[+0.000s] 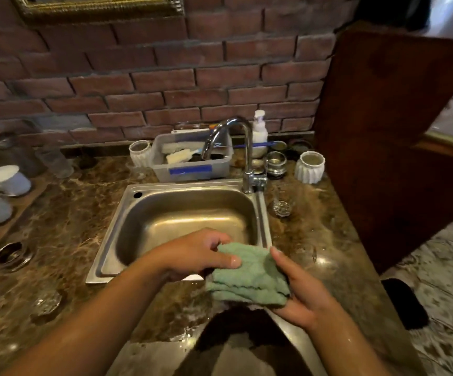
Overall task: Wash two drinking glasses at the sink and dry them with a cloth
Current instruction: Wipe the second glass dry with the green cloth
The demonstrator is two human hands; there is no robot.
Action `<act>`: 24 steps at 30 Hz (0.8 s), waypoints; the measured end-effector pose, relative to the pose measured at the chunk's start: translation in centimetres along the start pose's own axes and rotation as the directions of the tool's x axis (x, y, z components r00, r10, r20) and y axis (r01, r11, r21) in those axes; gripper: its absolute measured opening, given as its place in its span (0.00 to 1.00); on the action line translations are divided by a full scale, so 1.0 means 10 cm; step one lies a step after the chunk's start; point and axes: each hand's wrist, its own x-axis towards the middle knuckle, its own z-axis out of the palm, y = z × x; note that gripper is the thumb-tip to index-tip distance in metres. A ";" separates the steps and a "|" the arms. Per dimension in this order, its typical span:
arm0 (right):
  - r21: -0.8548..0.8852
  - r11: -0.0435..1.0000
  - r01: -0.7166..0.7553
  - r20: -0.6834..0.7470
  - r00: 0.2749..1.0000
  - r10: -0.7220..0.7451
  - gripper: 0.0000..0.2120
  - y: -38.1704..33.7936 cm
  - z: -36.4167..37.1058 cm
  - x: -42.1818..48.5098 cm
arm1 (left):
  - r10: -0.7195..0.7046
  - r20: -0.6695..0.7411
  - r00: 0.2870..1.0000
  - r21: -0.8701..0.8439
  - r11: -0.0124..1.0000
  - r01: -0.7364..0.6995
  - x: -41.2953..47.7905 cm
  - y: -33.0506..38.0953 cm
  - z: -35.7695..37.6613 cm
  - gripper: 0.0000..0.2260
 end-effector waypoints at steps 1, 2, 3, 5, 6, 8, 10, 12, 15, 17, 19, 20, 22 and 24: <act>0.012 1.000 0.011 0.006 1.000 -0.011 0.38 -0.02 -0.07 -0.05 | -0.025 0.036 0.999 0.025 0.999 0.024 0.09 0.08 0.04 0.05; 0.010 1.000 0.026 -0.017 1.000 -0.026 0.38 -0.06 -0.14 -0.10 | -0.044 0.060 0.997 0.065 0.997 0.040 0.18 0.14 0.08 0.05; 0.013 1.000 0.028 -0.041 0.999 -0.027 0.38 -0.09 -0.22 -0.13 | -0.057 0.075 0.996 0.110 0.993 0.048 0.28 0.20 0.12 0.04; 0.009 1.000 0.019 -0.077 0.997 -0.018 0.37 -0.18 -0.34 -0.18 | -0.077 0.077 0.994 0.221 0.973 0.059 0.47 0.30 0.20 0.04; 0.017 1.000 0.019 -0.080 0.997 -0.018 0.37 -0.22 -0.37 -0.21 | -0.075 0.057 0.996 0.336 0.941 0.052 0.56 0.34 0.23 0.05; 0.051 0.998 0.029 -0.079 0.997 -0.025 0.35 -0.29 -0.45 -0.24 | -0.045 0.017 0.999 0.585 0.811 0.026 0.74 0.42 0.27 0.10; 0.104 0.993 0.055 -0.073 0.996 -0.048 0.33 -0.35 -0.53 -0.25 | -0.025 0.024 0.999 0.671 0.741 0.002 0.91 0.49 0.29 0.13; 0.157 0.985 0.068 -0.080 0.995 -0.056 0.28 -0.38 -0.69 -0.23 | -0.044 0.067 0.997 0.694 0.720 -0.015 1.11 0.58 0.30 0.14; 0.205 0.973 0.105 -0.081 0.993 -0.090 0.26 -0.42 -0.88 -0.18 | -0.105 0.130 0.986 0.797 0.602 -0.041 1.43 0.65 0.36 0.12; 0.215 0.965 0.147 -0.147 0.982 -0.117 0.37 -0.48 -1.06 -0.14 | -0.128 0.139 0.982 0.865 0.498 -0.057 1.69 0.72 0.39 0.14; 0.226 0.959 0.171 -0.238 0.964 -0.116 0.45 -0.58 -1.20 -0.10 | -0.087 0.131 0.987 0.888 0.453 -0.078 1.98 0.78 0.35 0.16; 0.237 0.954 0.186 -0.271 0.955 -0.119 0.47 -0.63 -1.29 -0.08 | -0.050 0.120 0.992 0.895 0.439 -0.086 2.12 0.78 0.31 0.17; 0.266 0.940 0.216 -0.329 0.936 -0.122 0.49 -0.74 -1.47 -0.04 | 0.007 0.081 0.997 0.896 0.437 -0.076 2.38 0.74 0.22 0.20; 0.301 0.919 0.253 -0.388 0.913 -0.125 0.46 -0.82 -1.63 -0.01 | 0.048 0.026 0.998 0.884 0.465 -0.046 2.60 0.66 0.14 0.24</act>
